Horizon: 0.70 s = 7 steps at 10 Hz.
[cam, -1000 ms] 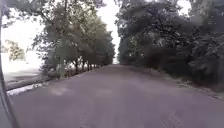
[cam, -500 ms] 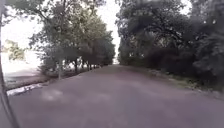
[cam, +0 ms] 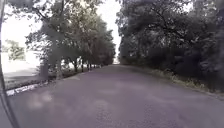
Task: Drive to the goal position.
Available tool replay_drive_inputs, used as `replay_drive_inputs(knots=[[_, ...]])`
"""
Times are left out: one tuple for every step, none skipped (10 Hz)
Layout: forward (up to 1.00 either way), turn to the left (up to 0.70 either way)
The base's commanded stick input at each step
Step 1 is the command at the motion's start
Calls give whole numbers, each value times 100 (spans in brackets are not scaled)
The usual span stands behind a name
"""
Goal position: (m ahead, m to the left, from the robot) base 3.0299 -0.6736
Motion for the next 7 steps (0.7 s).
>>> replay_drive_inputs(knots=[[70,0],[70,0],[70,-14],[70,-8],[70,0],[70,0],[70,0]])
